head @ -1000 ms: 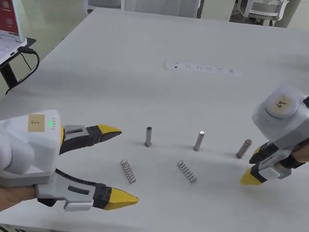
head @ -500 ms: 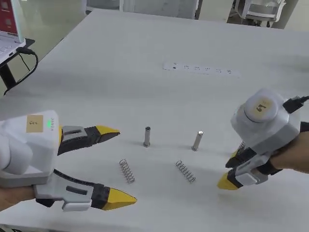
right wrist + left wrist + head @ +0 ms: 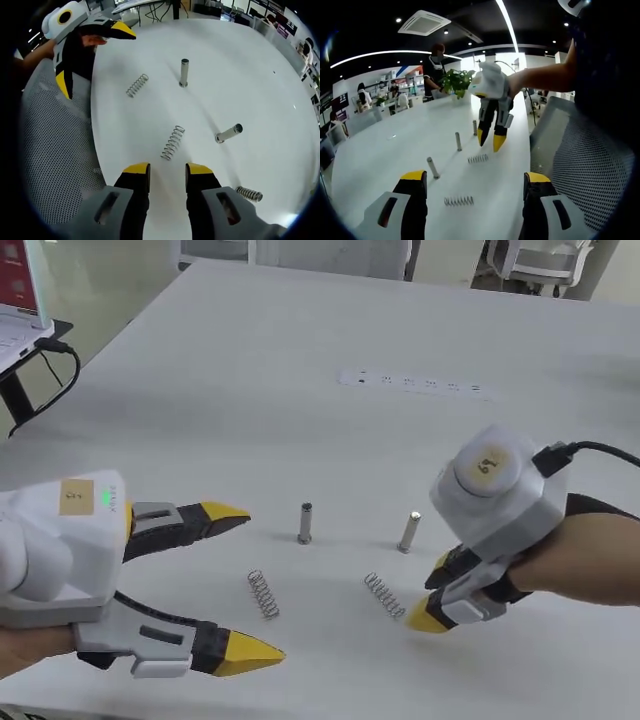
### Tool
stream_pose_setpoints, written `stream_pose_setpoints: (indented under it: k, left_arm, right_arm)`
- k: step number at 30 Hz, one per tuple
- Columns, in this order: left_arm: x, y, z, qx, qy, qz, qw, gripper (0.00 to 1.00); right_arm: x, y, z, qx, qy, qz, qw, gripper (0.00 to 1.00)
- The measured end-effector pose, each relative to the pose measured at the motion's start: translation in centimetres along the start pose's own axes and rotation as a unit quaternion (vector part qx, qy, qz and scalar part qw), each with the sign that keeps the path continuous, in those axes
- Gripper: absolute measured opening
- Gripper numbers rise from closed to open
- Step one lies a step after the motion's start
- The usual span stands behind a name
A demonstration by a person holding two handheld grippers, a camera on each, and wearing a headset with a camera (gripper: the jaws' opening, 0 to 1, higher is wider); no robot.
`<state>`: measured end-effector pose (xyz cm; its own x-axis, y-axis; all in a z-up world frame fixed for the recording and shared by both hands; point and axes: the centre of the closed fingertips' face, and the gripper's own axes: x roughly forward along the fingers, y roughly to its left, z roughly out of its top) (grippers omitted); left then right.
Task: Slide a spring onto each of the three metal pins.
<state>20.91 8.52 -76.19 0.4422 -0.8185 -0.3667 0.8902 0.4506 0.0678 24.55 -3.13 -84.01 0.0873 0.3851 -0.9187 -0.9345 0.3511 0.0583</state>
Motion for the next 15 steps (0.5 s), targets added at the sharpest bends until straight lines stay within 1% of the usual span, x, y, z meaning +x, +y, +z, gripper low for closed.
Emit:
stream_pose_setpoints:
  k: [4, 10, 15]
  left_arm:
    - [-0.1, 0.0, -0.1, 0.0, 0.0, 0.001, 1.0, 0.75]
    - [-0.1, 0.1, -0.2, -0.001, 0.0, 0.001, 1.0, 0.75]
    - [0.0, 0.0, -0.2, -0.001, -0.001, 0.0, 1.0, 0.74]
  right_arm:
    - [0.7, 0.2, 0.5, 0.001, 0.001, 0.001, 1.0, 0.26]
    - [1.6, -0.1, 1.2, 0.013, 0.0, -0.013, 0.9998, 0.24]
    - [2.2, -0.5, 1.0, 0.027, 0.009, -0.031, 0.9991, 0.22]
